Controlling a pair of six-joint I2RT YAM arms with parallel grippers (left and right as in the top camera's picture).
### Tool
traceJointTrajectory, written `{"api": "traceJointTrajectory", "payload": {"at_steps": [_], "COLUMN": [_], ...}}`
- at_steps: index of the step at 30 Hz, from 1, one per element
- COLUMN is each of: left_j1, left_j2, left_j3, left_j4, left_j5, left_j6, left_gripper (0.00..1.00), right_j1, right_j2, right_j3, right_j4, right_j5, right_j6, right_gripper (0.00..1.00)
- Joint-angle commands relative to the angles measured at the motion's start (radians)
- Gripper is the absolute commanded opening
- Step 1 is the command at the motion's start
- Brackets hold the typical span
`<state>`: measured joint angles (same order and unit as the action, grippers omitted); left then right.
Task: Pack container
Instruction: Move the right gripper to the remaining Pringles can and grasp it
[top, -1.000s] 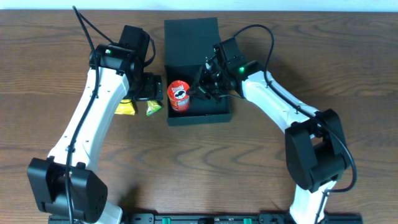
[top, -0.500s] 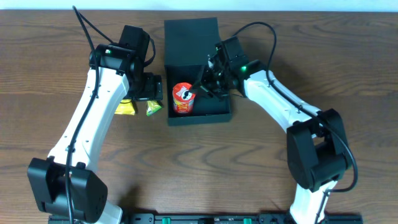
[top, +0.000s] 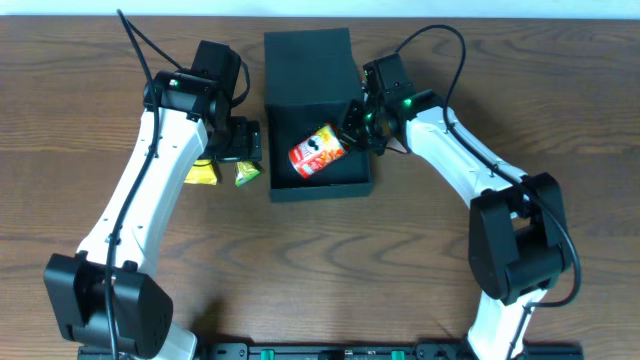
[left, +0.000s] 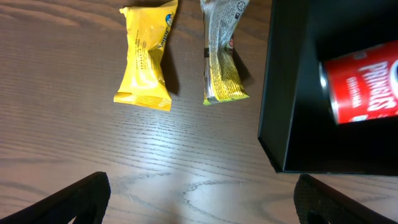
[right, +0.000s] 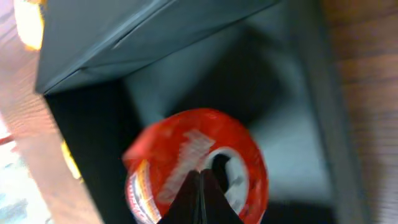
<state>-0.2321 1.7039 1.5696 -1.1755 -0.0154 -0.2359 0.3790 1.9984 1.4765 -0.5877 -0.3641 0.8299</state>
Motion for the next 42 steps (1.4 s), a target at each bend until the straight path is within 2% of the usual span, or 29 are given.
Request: {"api": "traceJointTrajectory", "payload": {"at_steps": [1,4,8,12,13,15,16,24,28,42], "left_j1": [0.000,0.000,0.000,0.000,0.000,0.000,0.000,0.000,0.000,0.000], "left_j2": [0.009,0.009,0.009,0.009,0.009,0.009,0.009,0.009,0.009,0.009], "left_j3": [0.021,0.021,0.021,0.021,0.021,0.021,0.021,0.021,0.021,0.021], "left_j4": [-0.006,-0.006,-0.006,-0.006,-0.004,0.003,0.008,0.009,0.008,-0.002], "left_j5": [-0.018,-0.018,-0.018,-0.018,-0.018,-0.018,-0.018,-0.018,-0.017,-0.018], "left_j6": [-0.007,-0.007,-0.007,-0.007,-0.007,-0.007,-0.008,-0.008,-0.008,-0.007], "left_gripper": [0.95,0.95,0.96,0.96,0.96,0.95,0.95,0.95,0.95,0.96], "right_j1": [-0.013,-0.027,-0.034,-0.034,-0.034,-0.036,-0.042,-0.075,-0.084,-0.086], "right_j2": [0.004,0.004,0.004,0.004,0.004,0.004,0.005,0.013,0.014,0.016], "right_j3": [0.028,0.098,0.274,0.483,0.516,0.531,0.528,0.413,0.341,0.267], "right_j4": [-0.004,-0.020,-0.143,-0.461,-0.543,-0.631,-0.663,-0.652,-0.566,-0.412], "right_j5": [0.073,0.088,0.171,0.530,0.623,0.694,0.701,0.684,0.599,0.600], "right_j6": [-0.024,-0.053,-0.166,-0.251,-0.250,-0.232,-0.211,-0.116,-0.121,-0.151], "right_gripper": [0.02,0.01,0.02,0.01,0.08,0.58,0.71,0.99,0.99,0.99]}}
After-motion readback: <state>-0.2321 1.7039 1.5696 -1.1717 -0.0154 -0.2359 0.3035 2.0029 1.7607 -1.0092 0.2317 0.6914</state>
